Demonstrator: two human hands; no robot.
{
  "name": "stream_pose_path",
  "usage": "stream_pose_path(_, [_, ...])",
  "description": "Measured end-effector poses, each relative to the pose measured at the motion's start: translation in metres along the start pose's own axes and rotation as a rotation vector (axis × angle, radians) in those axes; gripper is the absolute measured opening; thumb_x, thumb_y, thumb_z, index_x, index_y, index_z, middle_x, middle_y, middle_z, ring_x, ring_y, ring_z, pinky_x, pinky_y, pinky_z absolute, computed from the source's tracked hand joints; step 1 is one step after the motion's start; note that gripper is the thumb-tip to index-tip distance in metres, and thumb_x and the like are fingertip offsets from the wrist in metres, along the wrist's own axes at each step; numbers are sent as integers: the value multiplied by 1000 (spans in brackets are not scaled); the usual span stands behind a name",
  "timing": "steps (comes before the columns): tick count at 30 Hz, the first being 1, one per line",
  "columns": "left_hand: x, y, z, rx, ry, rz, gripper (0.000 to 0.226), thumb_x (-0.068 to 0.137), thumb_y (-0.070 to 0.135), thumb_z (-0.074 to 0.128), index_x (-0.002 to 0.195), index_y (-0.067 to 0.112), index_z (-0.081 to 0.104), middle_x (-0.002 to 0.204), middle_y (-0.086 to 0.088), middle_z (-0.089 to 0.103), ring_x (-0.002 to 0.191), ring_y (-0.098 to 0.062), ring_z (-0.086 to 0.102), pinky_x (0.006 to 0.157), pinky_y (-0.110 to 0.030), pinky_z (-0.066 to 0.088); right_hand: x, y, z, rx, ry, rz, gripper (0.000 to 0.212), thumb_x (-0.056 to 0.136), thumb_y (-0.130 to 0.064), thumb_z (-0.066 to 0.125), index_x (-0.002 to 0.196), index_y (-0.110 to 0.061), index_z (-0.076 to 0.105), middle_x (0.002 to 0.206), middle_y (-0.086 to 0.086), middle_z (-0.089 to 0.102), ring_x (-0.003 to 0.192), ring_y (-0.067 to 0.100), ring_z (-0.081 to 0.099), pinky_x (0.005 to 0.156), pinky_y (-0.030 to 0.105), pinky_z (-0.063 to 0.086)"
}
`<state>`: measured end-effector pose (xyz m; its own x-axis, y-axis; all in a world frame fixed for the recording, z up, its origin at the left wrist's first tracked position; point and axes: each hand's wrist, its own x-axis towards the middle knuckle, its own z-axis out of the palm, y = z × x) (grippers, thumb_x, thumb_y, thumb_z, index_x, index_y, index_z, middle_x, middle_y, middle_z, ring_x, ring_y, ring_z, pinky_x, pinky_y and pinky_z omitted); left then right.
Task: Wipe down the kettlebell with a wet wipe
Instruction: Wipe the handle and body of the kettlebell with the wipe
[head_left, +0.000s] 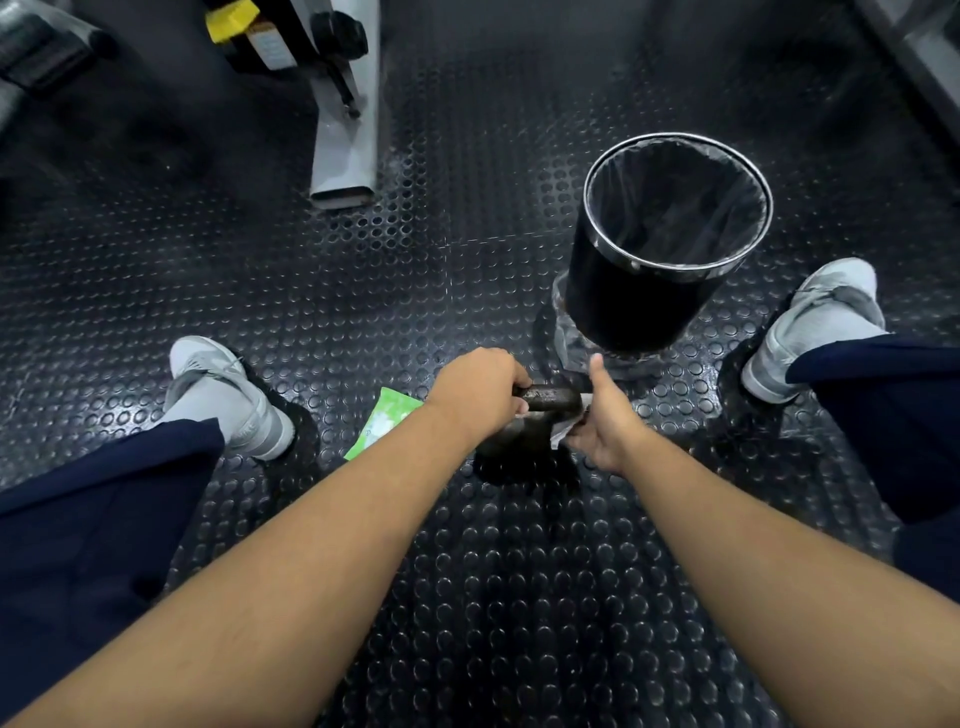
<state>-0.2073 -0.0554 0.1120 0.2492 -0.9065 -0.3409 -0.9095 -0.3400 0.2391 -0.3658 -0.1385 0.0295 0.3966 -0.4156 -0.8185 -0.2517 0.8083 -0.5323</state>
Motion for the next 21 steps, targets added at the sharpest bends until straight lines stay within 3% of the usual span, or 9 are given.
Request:
stream_pose_path(4, [0,1,-1,10,3,10,36,91,38,74,127,35,70,124,7,69,112,-21,65,88,-36,54,-6,-29,4,-187,-8,16,75,98,-74,41,141,-14,56,117,12,75,100,31,74,92,46,59])
stream_pose_path(7, [-1,2,-2,14,-1,10,32,91,37,73,123,36,72,116,6,69,105,-21,66,77,-31,48,-9,-61,8,-573,-8,51,92,85,-85,45,140,-11,58,111,15,72,85,32,70,88,44,56])
stream_pose_path(9, [-1,2,-2,1,-4,5,28,91,36,72,119,36,74,111,5,68,102,-22,65,74,-30,45,-18,-76,15,-858,13,30,94,88,-86,35,129,-8,66,93,14,70,77,30,65,79,39,52])
stream_pose_path(11, [-1,2,-2,-6,-2,-1,27,91,36,72,118,37,74,109,5,67,101,-22,65,72,-30,44,-21,-76,23,-1052,68,-23,90,94,-82,26,124,-7,66,98,16,69,84,31,65,79,38,51])
stream_pose_path(13, [-2,3,-1,-11,-5,-1,29,91,36,72,120,37,73,112,4,66,103,-22,64,73,-30,44,-21,-62,26,-1142,146,-107,87,97,-79,23,133,-9,61,125,19,67,108,34,65,95,41,48])
stream_pose_path(15, [-2,2,-1,-17,-7,3,33,91,36,73,124,36,71,118,4,66,108,-22,64,78,-32,47,-16,-36,20,-1044,168,-195,88,98,-77,24,135,-8,63,137,16,63,124,33,59,103,39,43])
stream_pose_path(18, [-2,2,-2,-16,1,4,35,91,35,74,126,33,71,123,4,67,111,-22,65,86,-34,51,-8,-1,7,-549,146,-182,83,89,-87,33,117,-16,67,122,7,67,110,23,61,100,36,42])
stream_pose_path(21, [-2,2,-2,-30,-10,-3,36,91,35,75,126,32,71,123,5,67,110,-21,65,87,-35,51,15,17,-4,-92,-5,-22,122,50,-105,55,130,-14,65,130,16,70,117,32,69,108,51,50])
